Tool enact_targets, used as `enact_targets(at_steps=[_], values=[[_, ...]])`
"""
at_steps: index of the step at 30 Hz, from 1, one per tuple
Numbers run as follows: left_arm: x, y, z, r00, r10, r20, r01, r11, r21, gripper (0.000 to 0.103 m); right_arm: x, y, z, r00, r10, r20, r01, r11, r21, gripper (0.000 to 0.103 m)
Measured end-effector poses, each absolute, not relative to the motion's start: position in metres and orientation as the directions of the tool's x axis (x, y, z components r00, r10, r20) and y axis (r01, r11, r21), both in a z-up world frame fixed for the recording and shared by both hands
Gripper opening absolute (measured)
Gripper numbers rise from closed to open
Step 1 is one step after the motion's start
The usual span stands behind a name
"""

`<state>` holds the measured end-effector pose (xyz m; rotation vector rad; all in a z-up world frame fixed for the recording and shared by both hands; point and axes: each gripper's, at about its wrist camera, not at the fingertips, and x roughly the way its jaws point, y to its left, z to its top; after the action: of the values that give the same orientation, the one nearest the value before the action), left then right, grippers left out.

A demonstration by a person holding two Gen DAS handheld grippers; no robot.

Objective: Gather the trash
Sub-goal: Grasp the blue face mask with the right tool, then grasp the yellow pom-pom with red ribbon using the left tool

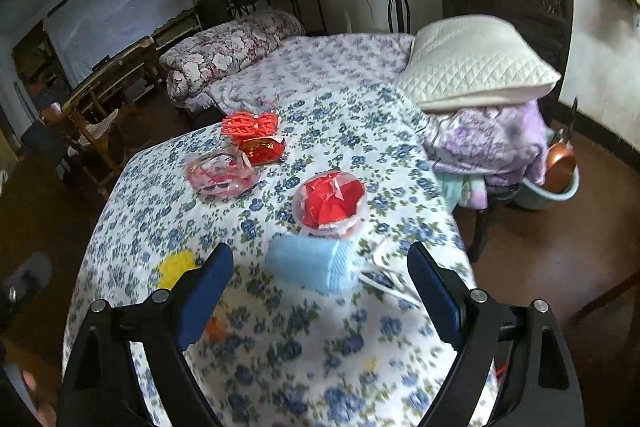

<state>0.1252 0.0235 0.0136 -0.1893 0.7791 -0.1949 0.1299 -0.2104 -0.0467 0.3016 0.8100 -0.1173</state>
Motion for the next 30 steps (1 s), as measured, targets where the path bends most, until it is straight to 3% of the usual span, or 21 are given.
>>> enact_targets(at_steps=[5,7,8,10,11,12,21,24,30], values=[[0.131,0.03,0.008,0.673,-0.274,-0.687,0.091,0.953,-0.29,0.096,0.152,-0.203,-0.072,0.617,0.01,-0.787,0.209,0.962,0.176,0.087],[0.135,0.032,0.005,0.659,-0.289,-0.694,0.085,0.946,-0.313,0.096,0.155,-0.196,-0.081,0.596,0.046,-0.802,0.166,0.97,0.179,0.066],[0.136,0.033,0.003,0.651,-0.297,-0.698,0.082,0.942,-0.324,0.096,0.156,-0.195,-0.082,0.592,0.057,-0.804,0.156,0.97,0.184,0.048],[0.139,0.035,-0.001,0.637,-0.304,-0.708,0.072,0.938,-0.338,0.096,0.147,-0.195,-0.076,0.617,0.087,-0.782,0.138,0.967,0.216,0.034],[0.14,0.035,-0.002,0.633,-0.305,-0.711,0.069,0.938,-0.34,0.096,0.143,-0.197,-0.073,0.626,0.103,-0.773,0.13,0.963,0.234,0.018],[0.14,0.036,-0.003,0.631,-0.306,-0.713,0.066,0.937,-0.344,0.096,0.133,-0.199,-0.068,0.641,0.123,-0.758,0.131,0.955,0.265,0.015],[0.143,0.01,-0.012,0.614,-0.279,-0.738,0.111,0.957,-0.27,0.096,0.09,-0.209,-0.055,0.682,0.098,-0.725,0.168,0.943,0.287,0.015],[0.158,-0.018,-0.028,0.545,-0.31,-0.779,0.177,0.951,-0.255,0.096,0.093,-0.213,-0.061,0.662,0.114,-0.741,0.186,0.933,0.309,0.015],[0.173,-0.049,-0.053,0.491,-0.258,-0.832,0.199,0.963,-0.181,0.096,0.089,-0.212,-0.06,0.665,0.111,-0.739,0.178,0.937,0.301,0.016]])
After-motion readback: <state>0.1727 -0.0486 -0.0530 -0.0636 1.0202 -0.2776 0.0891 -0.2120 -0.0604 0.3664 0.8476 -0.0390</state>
